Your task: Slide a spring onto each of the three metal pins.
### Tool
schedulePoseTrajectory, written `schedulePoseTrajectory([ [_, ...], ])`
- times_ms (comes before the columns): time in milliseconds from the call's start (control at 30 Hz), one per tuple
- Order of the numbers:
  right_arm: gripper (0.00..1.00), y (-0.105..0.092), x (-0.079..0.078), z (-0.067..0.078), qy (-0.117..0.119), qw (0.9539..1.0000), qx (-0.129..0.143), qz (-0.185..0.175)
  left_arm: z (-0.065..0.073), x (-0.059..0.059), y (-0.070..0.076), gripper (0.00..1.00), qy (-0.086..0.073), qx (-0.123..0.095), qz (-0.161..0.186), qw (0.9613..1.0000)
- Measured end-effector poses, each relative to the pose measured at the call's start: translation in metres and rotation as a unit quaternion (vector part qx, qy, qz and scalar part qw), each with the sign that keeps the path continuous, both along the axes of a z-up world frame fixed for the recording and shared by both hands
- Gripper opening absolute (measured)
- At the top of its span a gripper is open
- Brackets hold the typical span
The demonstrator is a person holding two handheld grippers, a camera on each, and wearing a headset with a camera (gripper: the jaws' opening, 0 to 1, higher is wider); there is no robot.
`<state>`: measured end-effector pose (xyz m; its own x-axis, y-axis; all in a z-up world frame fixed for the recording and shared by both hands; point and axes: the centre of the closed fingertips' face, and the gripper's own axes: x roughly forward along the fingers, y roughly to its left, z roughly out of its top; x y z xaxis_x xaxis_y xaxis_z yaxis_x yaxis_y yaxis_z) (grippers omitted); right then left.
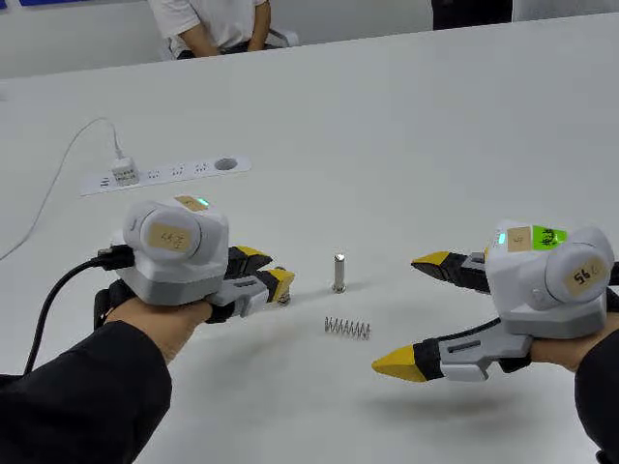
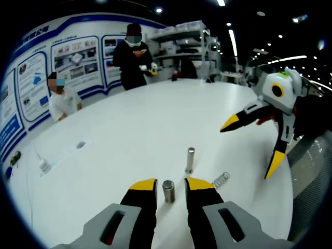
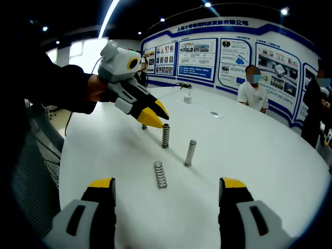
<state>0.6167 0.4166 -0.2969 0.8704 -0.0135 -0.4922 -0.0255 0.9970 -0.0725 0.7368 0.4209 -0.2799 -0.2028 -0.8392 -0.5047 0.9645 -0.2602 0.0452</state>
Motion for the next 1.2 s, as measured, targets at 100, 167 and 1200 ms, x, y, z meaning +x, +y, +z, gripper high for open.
schedulePoseTrajectory([
  [100, 0.83, 0.0, 0.0, 0.0, 0.0, 1.0, 0.0, 0.001, 0.002, 0.0, 0.001, 0.22, -0.001, -0.002, -0.002, 1.0],
  [167, 0.83, 0.001, 0.0, 0.0, 0.001, 1.0, 0.0, 0.001, 0.003, 0.0, 0.002, 0.22, -0.001, -0.003, -0.003, 1.0],
  [1200, 0.83, -0.001, 0.0, 0.0, 0.0, 1.0, -0.001, -0.002, 0.007, -0.047, 0.008, 0.2, -0.031, 0.01, -0.107, 0.9938],
])
